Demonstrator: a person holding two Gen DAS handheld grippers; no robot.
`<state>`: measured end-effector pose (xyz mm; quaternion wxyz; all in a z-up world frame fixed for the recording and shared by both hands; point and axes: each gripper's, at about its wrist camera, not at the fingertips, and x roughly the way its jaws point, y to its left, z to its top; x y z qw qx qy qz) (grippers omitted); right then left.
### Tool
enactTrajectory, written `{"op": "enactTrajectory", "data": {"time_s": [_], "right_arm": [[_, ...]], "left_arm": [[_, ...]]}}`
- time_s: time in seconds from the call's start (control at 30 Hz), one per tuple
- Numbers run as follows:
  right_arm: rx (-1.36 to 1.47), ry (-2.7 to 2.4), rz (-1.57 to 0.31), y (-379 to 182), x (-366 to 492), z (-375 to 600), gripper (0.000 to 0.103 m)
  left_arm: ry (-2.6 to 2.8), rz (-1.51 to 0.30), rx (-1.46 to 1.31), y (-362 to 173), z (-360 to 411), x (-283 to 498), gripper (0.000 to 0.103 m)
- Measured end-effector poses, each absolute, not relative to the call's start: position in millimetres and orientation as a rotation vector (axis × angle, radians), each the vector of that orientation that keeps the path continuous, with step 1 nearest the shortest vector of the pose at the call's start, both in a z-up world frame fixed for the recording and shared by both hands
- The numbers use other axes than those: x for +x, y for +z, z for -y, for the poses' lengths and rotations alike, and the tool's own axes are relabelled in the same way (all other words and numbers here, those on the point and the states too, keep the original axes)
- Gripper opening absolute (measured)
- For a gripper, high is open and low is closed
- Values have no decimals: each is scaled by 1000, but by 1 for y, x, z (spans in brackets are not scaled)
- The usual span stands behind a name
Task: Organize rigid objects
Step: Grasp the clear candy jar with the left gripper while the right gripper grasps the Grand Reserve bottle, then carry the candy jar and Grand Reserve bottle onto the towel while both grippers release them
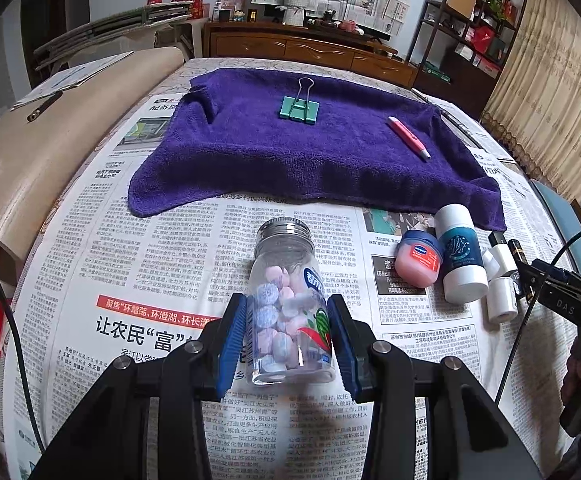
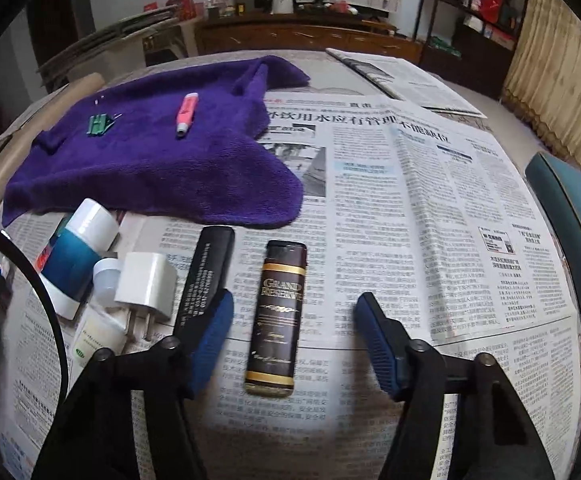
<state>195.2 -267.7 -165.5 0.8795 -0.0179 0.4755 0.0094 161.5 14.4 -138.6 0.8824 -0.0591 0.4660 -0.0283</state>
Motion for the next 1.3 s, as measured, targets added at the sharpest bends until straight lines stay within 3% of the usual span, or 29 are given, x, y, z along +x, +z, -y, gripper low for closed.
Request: {"op": "enactTrajectory", "data": {"time_s": [0.07, 0.17, 1.3], "right_arm": [[-29, 29, -984, -165, 194, 269, 55], [-19, 22, -973, -163, 195, 270, 24], [8, 152, -938, -134, 162, 247, 24]], "left_arm": [[-59, -971, -125, -139, -15, 162, 39], [-61, -974, -124, -139, -14, 162, 39], [-69, -908, -125, -105, -19, 157, 39]]}}
